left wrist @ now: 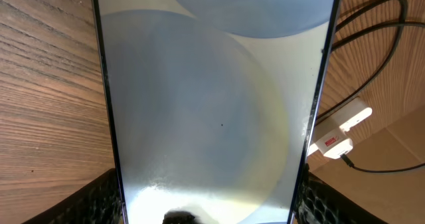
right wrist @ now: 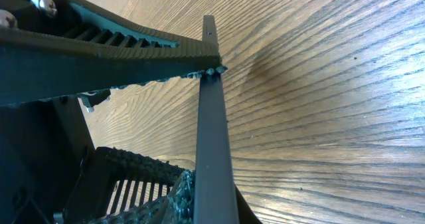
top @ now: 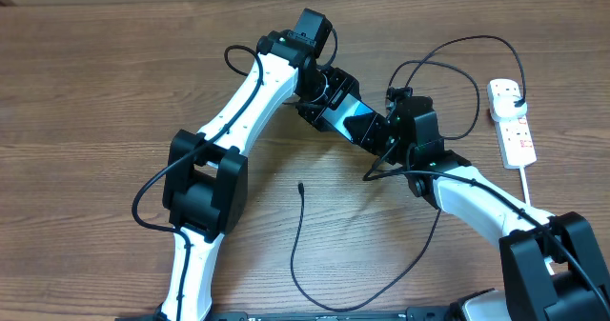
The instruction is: Plug charger to phone and switch on socket
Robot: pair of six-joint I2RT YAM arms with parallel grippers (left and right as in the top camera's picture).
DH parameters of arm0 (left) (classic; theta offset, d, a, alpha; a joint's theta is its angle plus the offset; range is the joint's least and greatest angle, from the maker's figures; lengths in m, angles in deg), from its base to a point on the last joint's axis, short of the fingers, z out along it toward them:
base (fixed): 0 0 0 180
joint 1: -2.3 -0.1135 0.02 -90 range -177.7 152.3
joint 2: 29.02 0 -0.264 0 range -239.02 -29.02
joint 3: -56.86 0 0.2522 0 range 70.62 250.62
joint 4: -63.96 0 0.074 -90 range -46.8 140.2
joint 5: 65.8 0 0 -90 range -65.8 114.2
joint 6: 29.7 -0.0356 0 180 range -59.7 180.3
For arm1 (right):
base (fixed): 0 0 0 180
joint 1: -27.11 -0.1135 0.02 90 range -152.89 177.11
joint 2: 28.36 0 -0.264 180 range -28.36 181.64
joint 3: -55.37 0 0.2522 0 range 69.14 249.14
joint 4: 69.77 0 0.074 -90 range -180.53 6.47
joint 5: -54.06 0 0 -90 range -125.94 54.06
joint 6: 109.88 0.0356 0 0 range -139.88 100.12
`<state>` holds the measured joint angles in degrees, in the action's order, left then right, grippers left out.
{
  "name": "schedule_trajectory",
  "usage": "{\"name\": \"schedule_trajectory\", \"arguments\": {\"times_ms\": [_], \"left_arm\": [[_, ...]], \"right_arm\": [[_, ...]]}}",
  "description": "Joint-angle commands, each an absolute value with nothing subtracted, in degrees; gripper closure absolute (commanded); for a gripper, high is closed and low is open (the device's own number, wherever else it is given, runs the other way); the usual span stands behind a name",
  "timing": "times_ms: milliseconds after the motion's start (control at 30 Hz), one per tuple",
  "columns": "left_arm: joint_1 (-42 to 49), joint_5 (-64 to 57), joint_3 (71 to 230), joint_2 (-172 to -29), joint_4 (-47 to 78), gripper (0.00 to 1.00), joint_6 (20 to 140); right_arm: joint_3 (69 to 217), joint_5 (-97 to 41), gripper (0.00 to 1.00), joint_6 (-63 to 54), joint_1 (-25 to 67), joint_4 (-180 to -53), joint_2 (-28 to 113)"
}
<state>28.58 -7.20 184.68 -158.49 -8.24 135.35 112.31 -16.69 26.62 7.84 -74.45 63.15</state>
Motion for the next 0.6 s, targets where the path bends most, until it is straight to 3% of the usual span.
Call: {"name": "schedule_trajectory", "arguments": {"times_ms": [0,233,400,567], "left_arm": [[28.73,-7.22,186.78,-158.66,-8.33,0.0,132.64],[25.28,-7.11,188.92,-158.53,-13.27,0.0,125.66],[21.67,-6.67,200.11,-158.42,-22.93,0.0,117.69],[20.06,-3.7,212.26,-158.29,-32.81,0.0,113.71]], "right_arm": [[112.99,-17.06,0.93,26.81,7.49,-73.38,63.06],[112.99,-16.63,0.95,26.86,8.91,-73.36,63.06],[112.99,-12.93,0.96,34.05,10.48,-71.61,63.06],[112.99,-0.93,0.96,53.7,11.93,-57.88,63.06]]}}
